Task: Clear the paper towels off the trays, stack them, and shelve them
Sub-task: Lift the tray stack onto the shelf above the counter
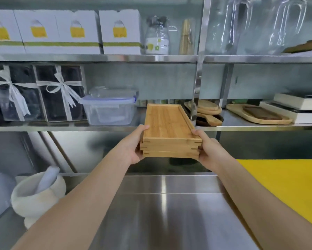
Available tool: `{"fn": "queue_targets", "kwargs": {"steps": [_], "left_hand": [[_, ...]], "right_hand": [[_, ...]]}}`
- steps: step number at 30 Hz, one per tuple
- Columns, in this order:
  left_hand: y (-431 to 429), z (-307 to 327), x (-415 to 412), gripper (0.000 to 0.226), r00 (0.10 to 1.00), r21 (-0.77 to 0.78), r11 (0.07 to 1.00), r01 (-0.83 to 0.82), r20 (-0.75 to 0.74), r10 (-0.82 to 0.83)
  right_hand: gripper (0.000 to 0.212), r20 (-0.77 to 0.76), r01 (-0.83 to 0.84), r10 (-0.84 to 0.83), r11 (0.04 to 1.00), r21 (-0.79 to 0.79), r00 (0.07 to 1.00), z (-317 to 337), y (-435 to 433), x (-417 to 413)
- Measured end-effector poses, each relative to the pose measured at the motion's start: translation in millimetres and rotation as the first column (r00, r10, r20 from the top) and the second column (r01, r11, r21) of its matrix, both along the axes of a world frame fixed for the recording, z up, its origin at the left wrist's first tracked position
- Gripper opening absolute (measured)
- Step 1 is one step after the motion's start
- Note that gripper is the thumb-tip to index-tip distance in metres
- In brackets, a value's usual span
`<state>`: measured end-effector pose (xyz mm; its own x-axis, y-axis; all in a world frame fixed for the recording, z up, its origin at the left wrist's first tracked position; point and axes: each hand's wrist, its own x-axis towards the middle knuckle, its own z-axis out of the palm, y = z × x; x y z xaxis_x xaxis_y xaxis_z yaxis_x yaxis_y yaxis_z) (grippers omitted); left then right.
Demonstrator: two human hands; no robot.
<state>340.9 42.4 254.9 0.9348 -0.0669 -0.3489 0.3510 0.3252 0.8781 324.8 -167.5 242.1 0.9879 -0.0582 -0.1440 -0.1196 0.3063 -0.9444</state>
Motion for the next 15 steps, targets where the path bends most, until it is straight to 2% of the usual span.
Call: {"fn": "queue_targets", "kwargs": {"steps": [4, 10, 12, 15], "left_hand": [[-5, -11, 56, 0.047, 0.999, 0.01, 1.0, -0.025, -0.025, 0.025], [-3, -30, 113, 0.044, 0.999, 0.004, 0.999, -0.04, 0.017, 0.04], [-2, -32, 126, 0.042, 0.994, 0.003, 0.998, -0.06, 0.089, 0.059], [-5, -40, 137, 0.035, 0.962, 0.127, 0.984, -0.127, 0.258, 0.091]], "right_hand": [[0.021, -0.027, 0.004, -0.003, 1.0, 0.015, 1.0, -10, -3, 57], [0.019, -0.004, 0.01, -0.01, 1.0, -0.002, 1.0, -31, 2, 123], [0.019, 0.033, 0.015, -0.014, 1.0, -0.01, 0.999, -33, 4, 137], [0.026, 0.104, 0.01, -0.004, 0.998, -0.063, 0.995, -36, 7, 149]]}}
